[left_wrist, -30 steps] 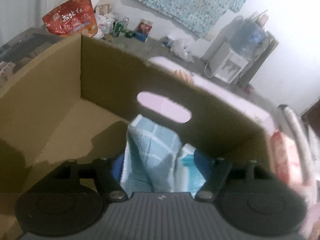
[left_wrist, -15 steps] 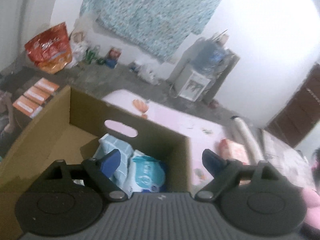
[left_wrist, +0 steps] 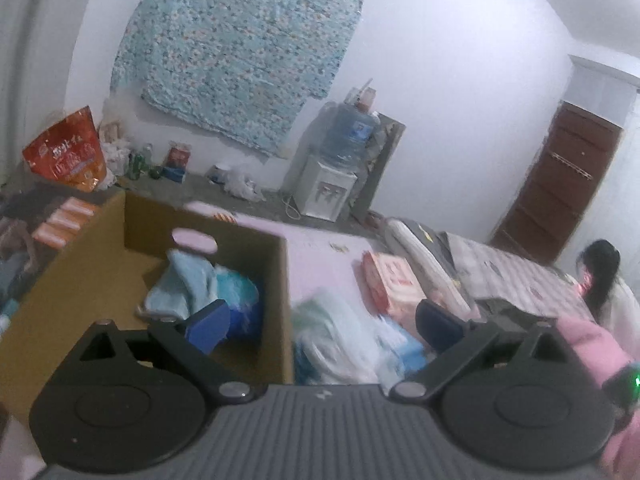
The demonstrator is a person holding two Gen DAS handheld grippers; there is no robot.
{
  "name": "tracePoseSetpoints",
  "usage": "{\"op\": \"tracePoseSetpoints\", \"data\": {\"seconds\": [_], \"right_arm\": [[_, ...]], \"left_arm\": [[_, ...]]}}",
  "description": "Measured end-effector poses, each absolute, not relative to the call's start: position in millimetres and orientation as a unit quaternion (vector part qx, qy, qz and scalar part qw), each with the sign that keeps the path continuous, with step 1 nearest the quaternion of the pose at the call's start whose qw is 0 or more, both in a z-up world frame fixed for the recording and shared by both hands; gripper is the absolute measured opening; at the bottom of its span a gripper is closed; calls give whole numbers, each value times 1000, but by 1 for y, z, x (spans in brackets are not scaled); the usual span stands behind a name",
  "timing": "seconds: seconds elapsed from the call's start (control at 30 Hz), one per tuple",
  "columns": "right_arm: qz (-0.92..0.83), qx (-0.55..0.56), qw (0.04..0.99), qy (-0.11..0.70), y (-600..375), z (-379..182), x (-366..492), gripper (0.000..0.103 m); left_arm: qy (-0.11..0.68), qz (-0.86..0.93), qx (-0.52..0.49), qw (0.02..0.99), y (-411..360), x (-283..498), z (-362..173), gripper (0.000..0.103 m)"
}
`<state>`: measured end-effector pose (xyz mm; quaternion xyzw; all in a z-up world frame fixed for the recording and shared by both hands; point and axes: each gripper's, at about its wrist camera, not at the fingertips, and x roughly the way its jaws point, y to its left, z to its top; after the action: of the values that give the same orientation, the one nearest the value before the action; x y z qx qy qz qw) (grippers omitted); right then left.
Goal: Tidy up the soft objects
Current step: 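Lower both items into the box and open both grippers, then withdraw both grippers from the box toward the items on the bed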
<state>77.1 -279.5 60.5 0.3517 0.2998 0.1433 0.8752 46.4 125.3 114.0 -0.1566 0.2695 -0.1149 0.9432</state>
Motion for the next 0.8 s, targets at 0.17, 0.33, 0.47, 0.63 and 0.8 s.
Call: {"op": "tracePoseSetpoints", "data": {"seconds": [0.17, 0.33, 0.47, 0.63, 0.8], "right_arm": [[87, 371, 873, 304, -300, 38, 46, 82], [50, 387, 866, 313, -315, 16, 27, 82], [44, 392, 863, 316, -324, 7, 20, 82], [91, 389, 855, 330, -306, 4, 29, 83], [193, 348, 841, 367, -237, 0, 57, 78]], "left_arm": [[263, -177, -134, 939, 82, 13, 85, 100], [271, -237, -103, 927, 34, 3, 65, 102], [292, -253, -29, 922, -9, -1, 46, 101], [280, -232, 34, 931, -16, -17, 40, 101], [247, -86, 62, 963, 39, -35, 49, 97]]}}
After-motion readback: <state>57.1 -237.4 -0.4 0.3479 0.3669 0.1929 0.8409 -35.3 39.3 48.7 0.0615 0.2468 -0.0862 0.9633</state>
